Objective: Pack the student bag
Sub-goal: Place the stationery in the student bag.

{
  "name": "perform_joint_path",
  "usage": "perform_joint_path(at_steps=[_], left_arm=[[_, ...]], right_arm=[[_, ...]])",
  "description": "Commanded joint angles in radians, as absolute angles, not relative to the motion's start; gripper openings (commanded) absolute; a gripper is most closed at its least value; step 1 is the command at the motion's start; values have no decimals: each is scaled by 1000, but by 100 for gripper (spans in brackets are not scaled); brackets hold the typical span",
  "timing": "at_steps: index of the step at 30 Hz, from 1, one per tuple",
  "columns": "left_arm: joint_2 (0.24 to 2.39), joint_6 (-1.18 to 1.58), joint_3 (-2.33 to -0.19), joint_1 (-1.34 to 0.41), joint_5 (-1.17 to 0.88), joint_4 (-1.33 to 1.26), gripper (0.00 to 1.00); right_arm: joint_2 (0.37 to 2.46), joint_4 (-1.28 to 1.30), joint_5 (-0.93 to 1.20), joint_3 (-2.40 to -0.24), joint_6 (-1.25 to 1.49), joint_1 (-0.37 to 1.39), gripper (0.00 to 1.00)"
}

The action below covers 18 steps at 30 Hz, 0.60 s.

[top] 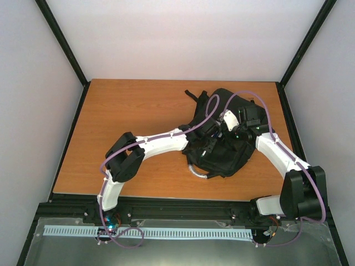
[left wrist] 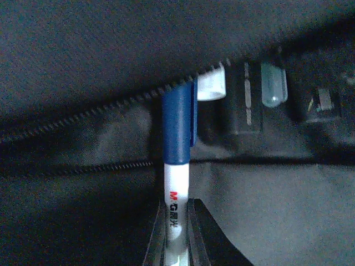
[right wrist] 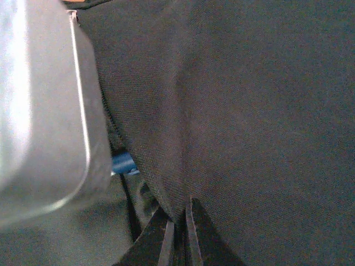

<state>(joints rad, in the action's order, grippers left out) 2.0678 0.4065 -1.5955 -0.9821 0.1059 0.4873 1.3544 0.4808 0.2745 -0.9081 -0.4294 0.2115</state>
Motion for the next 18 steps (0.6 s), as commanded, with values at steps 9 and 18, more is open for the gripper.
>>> perform_joint_path(at_steps=[9, 18], left_arm=[[1927, 425, -1513, -955, 116, 444, 42], [1711, 408, -1265, -960, -9, 452, 60]], right_arm=[[1341, 490, 313, -936, -434, 214, 3], [1347, 491, 323, -937, -437, 214, 3]])
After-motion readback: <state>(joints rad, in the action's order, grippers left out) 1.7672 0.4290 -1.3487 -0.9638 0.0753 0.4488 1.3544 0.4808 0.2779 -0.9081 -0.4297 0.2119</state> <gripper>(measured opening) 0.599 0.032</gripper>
